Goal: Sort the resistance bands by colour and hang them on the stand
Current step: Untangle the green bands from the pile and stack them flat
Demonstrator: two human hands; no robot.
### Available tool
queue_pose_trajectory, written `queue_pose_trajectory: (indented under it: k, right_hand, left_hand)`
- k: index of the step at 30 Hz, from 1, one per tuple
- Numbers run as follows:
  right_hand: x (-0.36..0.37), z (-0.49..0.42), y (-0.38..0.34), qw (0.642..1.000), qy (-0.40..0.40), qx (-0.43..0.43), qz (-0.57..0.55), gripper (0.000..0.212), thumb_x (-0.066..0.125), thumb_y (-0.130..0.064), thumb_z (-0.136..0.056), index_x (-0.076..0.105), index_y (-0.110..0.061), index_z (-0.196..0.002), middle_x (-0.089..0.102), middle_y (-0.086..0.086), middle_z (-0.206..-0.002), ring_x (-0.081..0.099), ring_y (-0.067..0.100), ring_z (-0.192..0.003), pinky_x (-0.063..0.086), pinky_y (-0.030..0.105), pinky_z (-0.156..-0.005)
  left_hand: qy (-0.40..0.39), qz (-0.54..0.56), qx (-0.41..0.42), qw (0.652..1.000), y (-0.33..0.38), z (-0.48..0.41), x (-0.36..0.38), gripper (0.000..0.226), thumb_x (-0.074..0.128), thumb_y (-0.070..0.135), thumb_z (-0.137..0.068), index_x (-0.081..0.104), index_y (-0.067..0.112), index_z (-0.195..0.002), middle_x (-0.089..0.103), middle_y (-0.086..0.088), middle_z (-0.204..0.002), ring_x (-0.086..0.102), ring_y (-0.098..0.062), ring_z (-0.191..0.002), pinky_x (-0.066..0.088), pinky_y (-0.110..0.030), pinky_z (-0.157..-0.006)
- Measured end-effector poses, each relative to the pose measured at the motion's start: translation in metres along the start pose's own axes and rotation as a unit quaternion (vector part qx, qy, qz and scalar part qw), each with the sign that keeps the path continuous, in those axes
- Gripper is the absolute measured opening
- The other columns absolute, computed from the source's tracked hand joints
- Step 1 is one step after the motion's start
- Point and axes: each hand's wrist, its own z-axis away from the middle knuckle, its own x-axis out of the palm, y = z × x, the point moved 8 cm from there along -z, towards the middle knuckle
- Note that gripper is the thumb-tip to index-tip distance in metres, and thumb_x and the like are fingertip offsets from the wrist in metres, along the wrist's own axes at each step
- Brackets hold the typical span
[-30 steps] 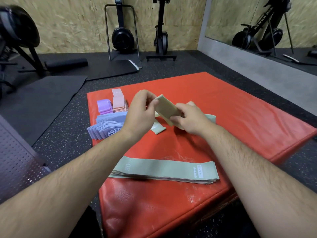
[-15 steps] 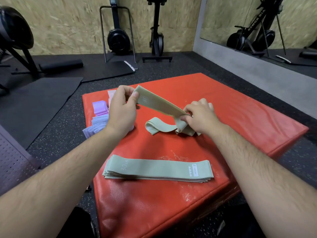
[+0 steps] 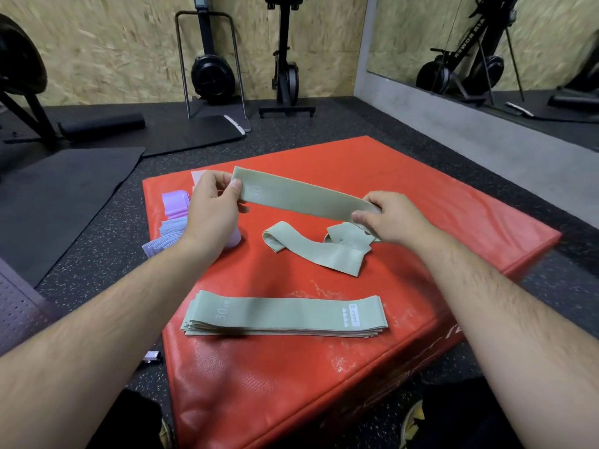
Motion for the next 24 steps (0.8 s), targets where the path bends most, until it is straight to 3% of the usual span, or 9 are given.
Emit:
queue_pose_trajectory:
  k: [3, 6, 8, 10, 14, 19, 24]
  right_hand:
    - [-0.008, 0.007, 0.010, 1.000, -0.029, -0.004, -0.012, 0.004, 0.070, -0.019, -0.090, 0.070, -0.019, -0.087, 0.068, -0.005, -0.080, 0.059, 0.014, -0.074, 0.045, 0.031, -0.069]
    - [-0.012, 0.018, 0.019, 0.996, -0.075, 0.003, -0.041, 0.016, 0.068, -0.011, -0.092, 0.070, -0.026, -0.087, 0.069, -0.010, -0.081, 0.058, 0.006, -0.069, 0.048, 0.030, -0.071]
    - [-0.013, 0.027, 0.021, 0.994, -0.099, 0.007, -0.055, 0.025, 0.066, -0.006, -0.093, 0.069, -0.030, -0.085, 0.069, -0.010, -0.079, 0.058, 0.006, -0.066, 0.050, 0.028, -0.069]
    - [-0.013, 0.037, 0.019, 0.990, -0.122, 0.010, -0.066, 0.024, 0.065, -0.004, -0.094, 0.071, -0.026, -0.087, 0.069, -0.005, -0.078, 0.058, 0.010, -0.067, 0.050, 0.028, -0.067]
    - [-0.009, 0.059, 0.012, 0.986, -0.161, 0.016, -0.042, 0.013, 0.066, -0.006, -0.094, 0.074, -0.014, -0.099, 0.068, 0.005, -0.079, 0.058, 0.015, -0.067, 0.050, 0.029, -0.064]
    - [0.010, 0.081, -0.001, 0.976, -0.211, 0.023, -0.039, 0.025, 0.072, -0.001, -0.087, 0.067, -0.016, -0.107, 0.059, 0.001, -0.072, 0.054, 0.006, -0.048, 0.048, 0.030, -0.060]
    - [0.032, 0.094, -0.016, 0.972, -0.236, 0.010, 0.019, 0.017, 0.076, -0.009, -0.086, 0.072, -0.017, -0.100, 0.063, -0.002, -0.084, 0.054, -0.001, -0.056, 0.042, 0.012, -0.052]
  left_hand:
    - [-0.005, -0.043, -0.042, 0.998, -0.008, 0.002, -0.004, 0.013, 0.049, 0.013, -0.101, 0.049, 0.019, -0.089, 0.063, -0.002, -0.087, 0.063, -0.015, -0.064, 0.054, -0.038, -0.078]
    - [-0.032, -0.087, -0.074, 0.993, -0.018, 0.008, -0.011, 0.011, 0.051, 0.009, -0.092, 0.050, 0.020, -0.094, 0.066, -0.017, -0.099, 0.064, -0.018, -0.068, 0.055, -0.036, -0.070]
    - [-0.066, -0.155, -0.048, 0.985, -0.019, 0.013, -0.015, 0.023, 0.053, 0.011, -0.089, 0.054, 0.022, -0.109, 0.065, -0.015, -0.104, 0.064, -0.020, -0.076, 0.051, -0.033, -0.068]
    - [-0.093, -0.222, -0.009, 0.971, -0.016, 0.020, -0.018, 0.032, 0.054, 0.012, -0.090, 0.055, 0.022, -0.120, 0.063, -0.006, -0.094, 0.062, -0.017, -0.077, 0.046, -0.023, -0.066]
    - [-0.129, -0.245, -0.020, 0.961, -0.023, 0.039, -0.028, 0.016, 0.058, 0.012, -0.089, 0.063, 0.016, -0.103, 0.059, 0.001, -0.078, 0.054, -0.017, -0.063, 0.044, -0.027, -0.059]
    - [-0.181, -0.298, -0.050, 0.936, -0.038, 0.059, -0.045, 0.012, 0.062, 0.009, -0.085, 0.066, 0.011, -0.097, 0.063, -0.002, -0.074, 0.056, -0.018, -0.061, 0.051, -0.030, -0.060]
    - [-0.200, -0.316, -0.063, 0.925, -0.049, 0.068, -0.061, 0.016, 0.062, -0.002, -0.084, 0.069, 0.006, -0.096, 0.060, -0.005, -0.070, 0.056, -0.017, -0.059, 0.047, -0.018, -0.043]
